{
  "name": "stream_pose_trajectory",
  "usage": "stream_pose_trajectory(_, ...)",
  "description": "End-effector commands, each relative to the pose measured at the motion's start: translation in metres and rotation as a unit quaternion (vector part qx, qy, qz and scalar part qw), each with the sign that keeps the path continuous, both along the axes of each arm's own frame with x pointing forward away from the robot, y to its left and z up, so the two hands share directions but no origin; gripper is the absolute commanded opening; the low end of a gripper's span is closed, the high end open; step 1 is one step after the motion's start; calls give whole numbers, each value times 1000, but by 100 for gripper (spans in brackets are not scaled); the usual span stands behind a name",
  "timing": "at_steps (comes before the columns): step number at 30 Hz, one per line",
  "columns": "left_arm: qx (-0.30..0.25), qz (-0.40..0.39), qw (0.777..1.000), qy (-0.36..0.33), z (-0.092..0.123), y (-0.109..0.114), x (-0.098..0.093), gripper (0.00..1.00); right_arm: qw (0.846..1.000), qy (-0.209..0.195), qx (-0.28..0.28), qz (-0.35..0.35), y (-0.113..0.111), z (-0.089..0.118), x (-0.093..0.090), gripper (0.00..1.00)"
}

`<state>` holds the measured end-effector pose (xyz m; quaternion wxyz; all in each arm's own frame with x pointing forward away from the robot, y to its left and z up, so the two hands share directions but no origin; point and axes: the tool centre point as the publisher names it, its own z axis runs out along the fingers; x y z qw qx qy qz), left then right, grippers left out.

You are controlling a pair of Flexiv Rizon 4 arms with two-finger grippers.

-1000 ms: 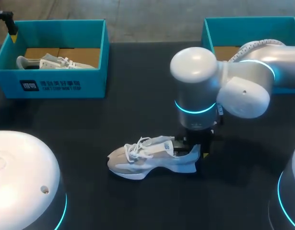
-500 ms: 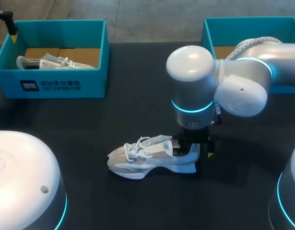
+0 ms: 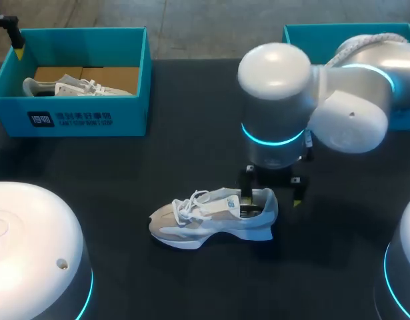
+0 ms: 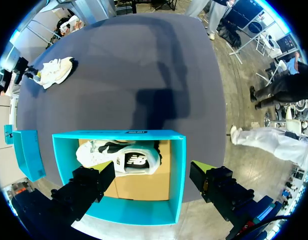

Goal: Take the shoe out of the shoebox, open the shoe tongue, remove and reinsert the insole, then place the shoe into the shoebox

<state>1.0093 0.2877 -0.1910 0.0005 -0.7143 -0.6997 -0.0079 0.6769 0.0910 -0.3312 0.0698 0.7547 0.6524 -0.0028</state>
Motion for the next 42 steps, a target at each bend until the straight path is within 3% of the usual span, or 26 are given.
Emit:
stream_pose_trajectory(1, 2, 0, 1000, 0, 1, 0, 0, 100, 1000, -4, 23, 6, -16, 23, -3, 100)
stream_pose_trajectory(13, 2, 0, 1000, 0, 1, 0, 0, 100, 997, -8, 58, 43, -34, 53, -1, 100)
stream_pose_trajectory(20, 2, 0, 1000, 0, 1, 0, 0, 100, 994, -1, 90, 67, -58, 61, 2, 100)
stream_pose_trajectory(22, 2, 0, 1000, 0, 1, 0, 0, 100, 990, 5, 123, 75, -68, 63, 3, 100)
stream_pose_trajectory(39, 2, 0, 1000, 0, 1, 0, 0, 100, 990, 5, 123, 75, -68, 63, 3, 100)
stream_pose_trajectory(41, 2, 0, 1000, 0, 1, 0, 0, 100, 986, -23, 133, 101, -76, 65, 4, 100)
stream_pose_trajectory(42, 2, 0, 1000, 0, 1, 0, 0, 100, 986, -18, 127, 103, -80, 66, 4, 100)
